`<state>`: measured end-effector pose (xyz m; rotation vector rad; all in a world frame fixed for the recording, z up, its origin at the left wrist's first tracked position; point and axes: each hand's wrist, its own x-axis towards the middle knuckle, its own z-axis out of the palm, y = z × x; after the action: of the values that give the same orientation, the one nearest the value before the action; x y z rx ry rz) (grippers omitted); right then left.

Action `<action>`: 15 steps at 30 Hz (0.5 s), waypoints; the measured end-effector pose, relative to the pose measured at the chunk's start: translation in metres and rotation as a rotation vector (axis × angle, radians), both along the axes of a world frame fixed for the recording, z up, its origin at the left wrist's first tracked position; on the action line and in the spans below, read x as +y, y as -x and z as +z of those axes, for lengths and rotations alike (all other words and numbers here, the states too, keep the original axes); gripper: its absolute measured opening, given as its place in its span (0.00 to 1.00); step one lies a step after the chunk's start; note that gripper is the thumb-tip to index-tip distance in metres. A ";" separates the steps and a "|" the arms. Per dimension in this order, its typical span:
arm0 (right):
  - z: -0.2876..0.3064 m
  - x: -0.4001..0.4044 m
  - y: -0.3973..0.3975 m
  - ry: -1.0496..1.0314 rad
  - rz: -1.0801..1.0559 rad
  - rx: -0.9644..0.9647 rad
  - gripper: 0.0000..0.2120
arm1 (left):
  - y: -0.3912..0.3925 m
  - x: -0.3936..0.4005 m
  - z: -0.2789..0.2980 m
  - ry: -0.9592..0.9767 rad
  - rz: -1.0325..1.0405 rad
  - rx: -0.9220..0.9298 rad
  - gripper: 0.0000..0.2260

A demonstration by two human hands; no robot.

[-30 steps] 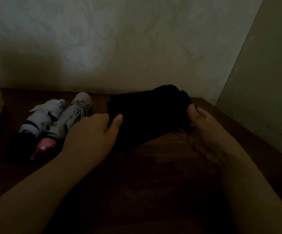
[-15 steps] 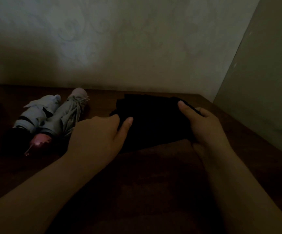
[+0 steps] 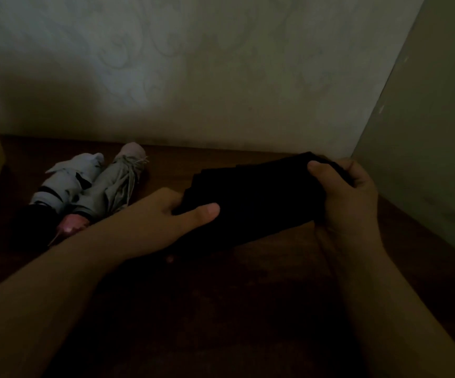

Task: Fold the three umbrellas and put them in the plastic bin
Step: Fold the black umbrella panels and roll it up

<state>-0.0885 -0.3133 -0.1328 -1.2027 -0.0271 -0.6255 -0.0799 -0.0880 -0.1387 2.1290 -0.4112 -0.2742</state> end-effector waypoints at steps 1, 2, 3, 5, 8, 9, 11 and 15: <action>-0.001 -0.002 -0.001 -0.005 0.007 0.021 0.13 | 0.000 -0.002 -0.002 -0.008 -0.006 -0.041 0.21; -0.002 -0.004 -0.002 -0.003 0.015 0.056 0.12 | -0.001 -0.004 -0.004 -0.030 -0.003 -0.081 0.24; -0.003 -0.006 -0.005 0.016 0.014 0.101 0.11 | -0.002 -0.005 -0.006 -0.059 0.006 -0.136 0.28; -0.006 -0.009 -0.008 0.116 -0.014 0.206 0.07 | -0.002 -0.006 -0.008 -0.154 0.048 -0.263 0.33; -0.007 -0.010 -0.010 0.212 -0.061 0.330 0.09 | 0.004 -0.010 -0.005 -0.431 0.141 -0.525 0.34; -0.008 -0.010 -0.010 0.203 -0.074 0.345 0.10 | 0.007 -0.012 -0.003 -0.519 0.158 -0.592 0.36; -0.008 -0.011 -0.011 0.160 -0.111 0.333 0.09 | 0.010 -0.014 -0.005 -0.596 0.188 -0.668 0.40; -0.004 -0.010 -0.009 0.052 -0.179 0.245 0.14 | 0.007 -0.013 -0.005 -0.397 0.125 -0.434 0.39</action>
<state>-0.0796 -0.3235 -0.1373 -1.3350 0.2744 -0.6322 -0.0870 -0.1011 -0.1435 2.5986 -0.5008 0.2029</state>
